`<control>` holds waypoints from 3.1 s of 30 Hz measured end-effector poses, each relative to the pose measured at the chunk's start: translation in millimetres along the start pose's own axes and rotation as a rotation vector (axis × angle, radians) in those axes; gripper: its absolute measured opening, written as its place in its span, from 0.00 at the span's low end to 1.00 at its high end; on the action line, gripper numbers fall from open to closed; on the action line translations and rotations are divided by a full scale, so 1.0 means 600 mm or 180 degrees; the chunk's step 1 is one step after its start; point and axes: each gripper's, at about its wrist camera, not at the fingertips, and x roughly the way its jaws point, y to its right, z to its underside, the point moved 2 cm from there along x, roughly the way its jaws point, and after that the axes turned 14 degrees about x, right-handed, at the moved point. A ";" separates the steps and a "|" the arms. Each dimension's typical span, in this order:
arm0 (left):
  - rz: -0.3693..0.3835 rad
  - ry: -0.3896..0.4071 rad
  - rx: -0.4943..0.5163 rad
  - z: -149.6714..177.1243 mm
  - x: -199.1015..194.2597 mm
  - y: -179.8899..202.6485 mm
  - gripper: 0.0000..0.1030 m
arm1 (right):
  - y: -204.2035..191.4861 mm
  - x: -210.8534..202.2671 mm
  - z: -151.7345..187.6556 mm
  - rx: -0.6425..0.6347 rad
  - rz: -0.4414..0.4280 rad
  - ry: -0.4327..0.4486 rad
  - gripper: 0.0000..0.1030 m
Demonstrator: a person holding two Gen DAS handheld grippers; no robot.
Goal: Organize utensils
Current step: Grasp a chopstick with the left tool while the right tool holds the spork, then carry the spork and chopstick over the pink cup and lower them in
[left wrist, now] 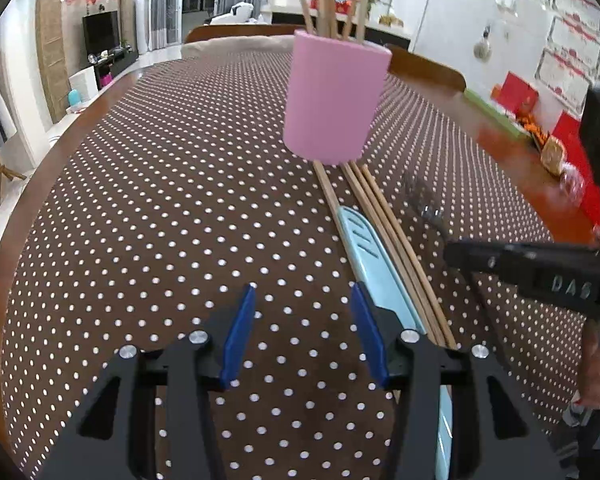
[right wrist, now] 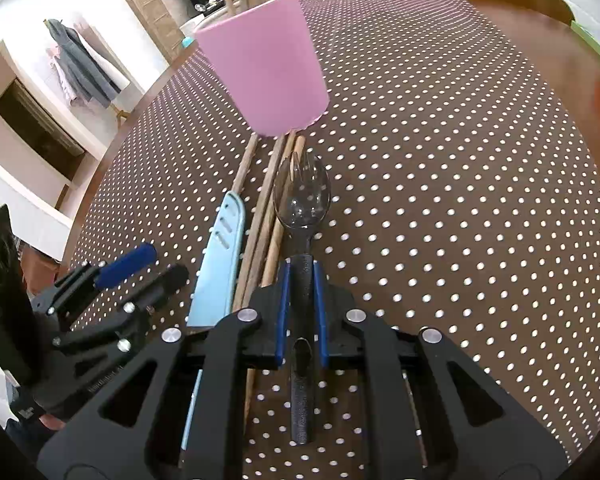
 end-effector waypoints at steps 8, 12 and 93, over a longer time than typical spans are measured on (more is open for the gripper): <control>-0.0071 -0.0028 0.0070 -0.025 0.017 0.015 0.50 | 0.024 -0.015 -0.010 0.0017 -0.0020 -0.0005 0.12; -0.0101 -0.0056 0.0100 -0.038 0.026 0.024 0.50 | 0.021 -0.011 -0.012 0.0054 -0.0017 -0.0017 0.12; -0.0631 0.2164 -0.0082 -0.439 -0.112 -0.077 0.06 | -0.095 -0.079 -0.329 -0.0318 -0.1091 0.2072 0.12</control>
